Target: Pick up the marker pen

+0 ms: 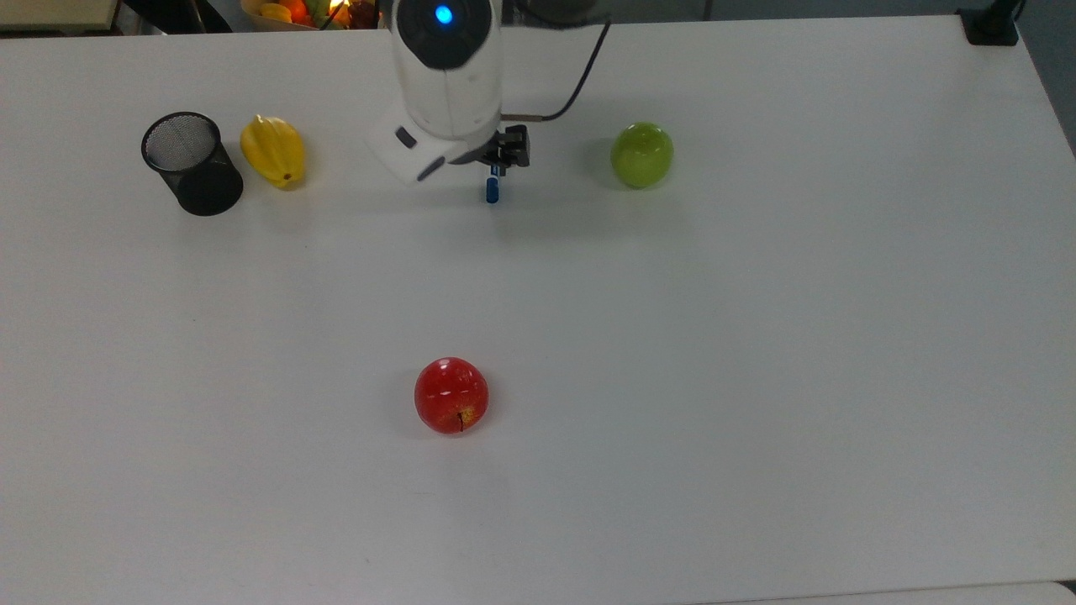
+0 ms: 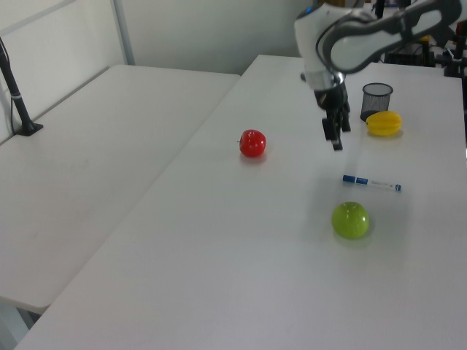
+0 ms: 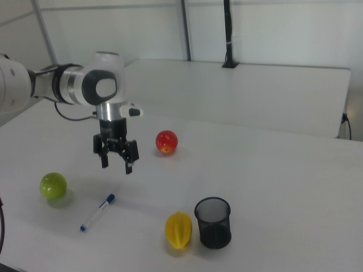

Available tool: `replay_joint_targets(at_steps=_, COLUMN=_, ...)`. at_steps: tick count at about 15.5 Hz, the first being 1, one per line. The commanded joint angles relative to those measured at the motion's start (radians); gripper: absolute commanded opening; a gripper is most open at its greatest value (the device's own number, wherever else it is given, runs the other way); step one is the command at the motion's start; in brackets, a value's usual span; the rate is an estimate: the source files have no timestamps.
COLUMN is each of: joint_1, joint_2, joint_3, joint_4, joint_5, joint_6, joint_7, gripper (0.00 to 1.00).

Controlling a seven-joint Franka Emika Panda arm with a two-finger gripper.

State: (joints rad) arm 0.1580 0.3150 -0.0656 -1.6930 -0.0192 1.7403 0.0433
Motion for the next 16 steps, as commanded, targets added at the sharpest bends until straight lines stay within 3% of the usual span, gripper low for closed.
replay_joint_targets(at_steps=1, joint_1=-0.077, joint_2=-0.173, joint_3=0.024, joint_4=-0.043, joint_5=-0.015, joint_6=0.004, joint_7=0.029, gripper=1.00)
replay_joint_targets(at_steps=8, joint_1=-0.132, joint_2=-0.339, joint_3=0.013, joint_4=-0.063, joint_5=-0.015, joint_6=-0.134, joint_7=0.012, gripper=1.00)
replay_joint_targets(at_steps=16, joint_1=-0.183, joint_2=-0.412, joint_3=0.012, joint_4=-0.080, joint_5=-0.015, joint_6=-0.137, joint_7=0.012, gripper=1.00)
